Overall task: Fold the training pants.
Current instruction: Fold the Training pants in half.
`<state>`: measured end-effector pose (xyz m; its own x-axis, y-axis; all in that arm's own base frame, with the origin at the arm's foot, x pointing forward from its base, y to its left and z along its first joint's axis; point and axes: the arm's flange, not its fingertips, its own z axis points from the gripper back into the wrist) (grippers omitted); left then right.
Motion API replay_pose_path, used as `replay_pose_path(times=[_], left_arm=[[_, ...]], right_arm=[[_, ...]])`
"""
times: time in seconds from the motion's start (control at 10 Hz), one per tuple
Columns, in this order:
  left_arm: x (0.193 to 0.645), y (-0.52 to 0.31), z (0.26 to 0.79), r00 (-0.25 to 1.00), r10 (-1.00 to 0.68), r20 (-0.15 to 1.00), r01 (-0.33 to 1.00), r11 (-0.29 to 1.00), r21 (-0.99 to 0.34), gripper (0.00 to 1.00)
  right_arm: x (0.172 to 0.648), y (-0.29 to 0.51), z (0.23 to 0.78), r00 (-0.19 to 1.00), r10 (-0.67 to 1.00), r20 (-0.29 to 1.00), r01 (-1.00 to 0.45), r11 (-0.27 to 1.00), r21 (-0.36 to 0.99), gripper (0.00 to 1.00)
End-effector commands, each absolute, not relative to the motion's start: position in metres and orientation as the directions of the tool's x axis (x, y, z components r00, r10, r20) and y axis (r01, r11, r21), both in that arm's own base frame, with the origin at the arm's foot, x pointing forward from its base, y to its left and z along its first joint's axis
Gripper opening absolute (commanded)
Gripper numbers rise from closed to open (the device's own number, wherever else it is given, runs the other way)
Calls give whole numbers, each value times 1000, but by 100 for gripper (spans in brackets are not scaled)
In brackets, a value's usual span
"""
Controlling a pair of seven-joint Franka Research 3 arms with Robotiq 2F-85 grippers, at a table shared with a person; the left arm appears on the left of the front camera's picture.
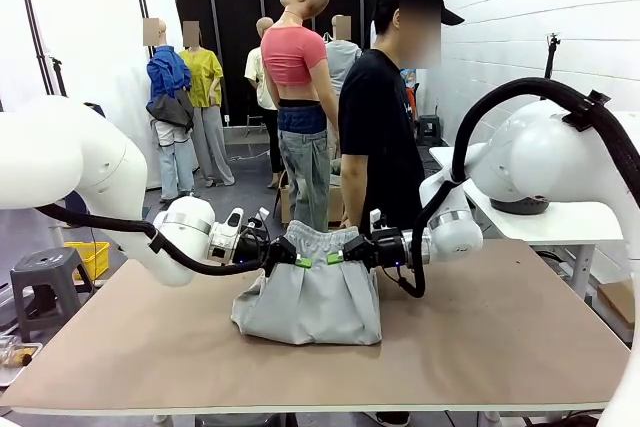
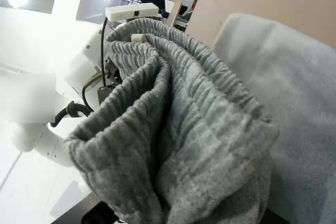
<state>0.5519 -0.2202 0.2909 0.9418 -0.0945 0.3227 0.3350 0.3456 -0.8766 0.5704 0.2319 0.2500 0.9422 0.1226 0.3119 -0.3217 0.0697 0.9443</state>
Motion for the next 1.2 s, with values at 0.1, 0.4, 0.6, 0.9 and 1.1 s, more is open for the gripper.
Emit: replay_pose_path(times=[0.1, 0.4, 0.6, 0.9, 1.1], left_arm=[[566, -197, 284, 972, -125, 197, 233, 439, -868, 0], [573, -194, 267, 982, -120, 148, 187, 454, -871, 0], [575, -194, 256, 986, -127, 103, 152, 472, -869, 0], [577, -190, 253, 990, -121, 69, 120, 492, -863, 0], [578, -184, 253, 993, -85, 79, 111, 509, -854, 13]], right_arm=[[592, 215, 244, 974, 87, 209, -219, 120, 968, 0], [596, 208, 231, 985, 80, 150, -160, 145, 976, 0], [598, 204, 225, 991, 82, 106, -118, 157, 981, 0], [599, 200, 222, 993, 66, 96, -107, 208, 972, 0], [600, 198, 222, 996, 62, 68, -82, 264, 961, 7]])
